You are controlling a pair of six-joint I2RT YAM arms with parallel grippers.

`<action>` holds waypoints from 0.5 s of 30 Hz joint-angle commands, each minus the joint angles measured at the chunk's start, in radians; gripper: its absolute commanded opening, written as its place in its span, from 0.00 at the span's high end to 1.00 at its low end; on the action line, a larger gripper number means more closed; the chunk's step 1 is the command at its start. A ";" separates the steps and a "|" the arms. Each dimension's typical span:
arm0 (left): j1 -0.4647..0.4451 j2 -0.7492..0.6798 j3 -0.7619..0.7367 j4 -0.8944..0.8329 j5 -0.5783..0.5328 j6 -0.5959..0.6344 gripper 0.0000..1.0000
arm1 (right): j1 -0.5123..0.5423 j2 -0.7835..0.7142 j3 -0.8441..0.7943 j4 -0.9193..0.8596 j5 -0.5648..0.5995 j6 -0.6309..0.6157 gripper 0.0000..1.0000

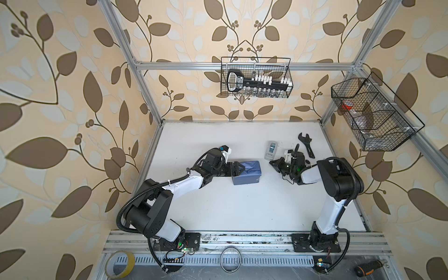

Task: Wrap the gift box in paper
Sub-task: 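Pull a strip of clear tape from the dispenser with the right gripper, then carry the tape strip to the box end with the right gripper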

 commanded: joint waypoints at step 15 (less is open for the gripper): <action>-0.001 0.035 -0.028 -0.125 -0.023 0.037 0.11 | 0.376 -0.670 0.058 -0.529 -0.089 -0.408 1.00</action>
